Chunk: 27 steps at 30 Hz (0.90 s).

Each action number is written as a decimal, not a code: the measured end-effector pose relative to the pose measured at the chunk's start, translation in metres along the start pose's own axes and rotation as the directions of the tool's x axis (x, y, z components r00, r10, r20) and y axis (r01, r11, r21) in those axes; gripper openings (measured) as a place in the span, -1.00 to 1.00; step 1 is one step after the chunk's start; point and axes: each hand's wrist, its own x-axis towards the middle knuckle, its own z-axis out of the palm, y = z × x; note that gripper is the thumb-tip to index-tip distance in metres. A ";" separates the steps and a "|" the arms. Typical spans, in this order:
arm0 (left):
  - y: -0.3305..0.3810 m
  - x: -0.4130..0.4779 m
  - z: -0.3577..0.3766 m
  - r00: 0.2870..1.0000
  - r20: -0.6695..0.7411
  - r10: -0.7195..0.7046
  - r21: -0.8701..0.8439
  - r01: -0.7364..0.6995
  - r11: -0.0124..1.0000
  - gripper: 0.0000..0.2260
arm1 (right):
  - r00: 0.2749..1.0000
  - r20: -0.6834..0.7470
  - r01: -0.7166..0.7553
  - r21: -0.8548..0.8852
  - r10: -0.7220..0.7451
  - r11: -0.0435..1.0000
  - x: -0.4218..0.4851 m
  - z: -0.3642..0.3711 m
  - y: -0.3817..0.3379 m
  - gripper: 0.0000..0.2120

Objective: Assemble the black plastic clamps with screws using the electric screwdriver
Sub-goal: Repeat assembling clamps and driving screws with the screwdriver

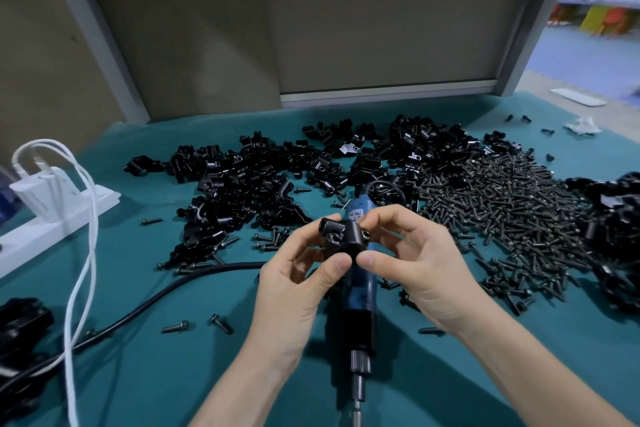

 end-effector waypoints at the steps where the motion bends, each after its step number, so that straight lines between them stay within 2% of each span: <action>1: 0.000 0.000 0.000 1.000 -0.001 -0.001 0.006 0.001 1.000 -0.49 | 1.000 0.005 -0.011 0.000 0.011 1.000 0.000 -0.001 0.001 -0.76; 6: 0.003 -0.001 0.007 1.000 -0.019 -0.008 -0.044 0.007 0.999 -0.62 | 0.999 0.007 -0.044 0.026 0.044 0.999 -0.001 0.001 0.005 -0.76; 9: 0.003 -0.003 0.007 0.999 -0.033 -0.027 -0.069 0.025 0.997 -0.49 | 0.999 0.023 -0.033 0.039 0.033 0.999 -0.002 0.001 0.005 -0.76; 13: 0.001 -0.005 0.007 0.997 -0.051 -0.050 -0.161 0.041 0.986 -0.48 | 0.998 0.032 -0.057 0.029 0.056 0.998 -0.005 0.007 0.005 -0.74; 15: -0.001 -0.006 0.005 0.997 -0.028 -0.077 -0.227 0.068 0.972 -0.46 | 0.995 0.053 -0.078 -0.053 0.081 0.996 -0.006 0.009 0.000 -0.74; 17: 0.000 -0.007 0.003 0.993 0.002 -0.117 -0.289 0.113 0.951 -0.46 | 0.992 0.082 -0.074 -0.221 0.094 0.972 -0.003 -0.001 -0.015 -0.72; 18: 0.000 -0.007 0.002 0.989 0.002 -0.151 -0.319 0.143 0.937 -0.45 | 0.996 0.049 -0.056 -0.296 0.073 0.954 -0.001 -0.012 -0.023 -0.72; 19: -0.001 -0.006 -0.001 0.981 -0.009 -0.196 -0.351 0.181 0.919 -0.43 | 0.999 -0.049 -0.039 -0.353 0.023 0.935 0.003 -0.027 -0.031 -0.73; 21: -0.006 -0.006 -0.008 0.947 -0.050 -0.316 -0.423 0.267 0.866 -0.32 | 0.939 -0.324 -0.068 -0.510 -0.118 0.857 0.007 -0.060 -0.042 -0.80; 22: -0.008 -0.006 -0.011 0.927 -0.067 -0.369 -0.457 0.300 0.837 -0.22 | 0.903 -0.398 -0.132 -0.617 -0.163 0.776 0.008 -0.075 -0.042 -0.80; 23: -0.010 -0.005 -0.013 0.912 -0.080 -0.403 -0.483 0.318 0.816 -0.13 | 0.901 -0.408 -0.207 -0.705 -0.148 0.678 0.008 -0.087 -0.038 -0.77; 24: -0.011 -0.005 -0.015 0.903 -0.085 -0.421 -0.497 0.328 0.803 -0.07 | 0.928 -0.365 -0.255 -0.766 -0.073 0.589 0.008 -0.095 -0.030 -0.75; 25: -0.011 -0.005 -0.016 0.898 -0.087 -0.432 -0.504 0.334 0.797 -0.06 | 0.958 -0.287 -0.261 -0.822 0.028 0.506 0.006 -0.098 -0.021 -0.75; 27: -0.012 -0.004 -0.017 0.892 -0.092 -0.442 -0.511 0.339 0.790 -0.17 | 0.973 -0.132 -0.194 -0.912 0.189 0.362 -0.001 -0.099 -0.004 -0.76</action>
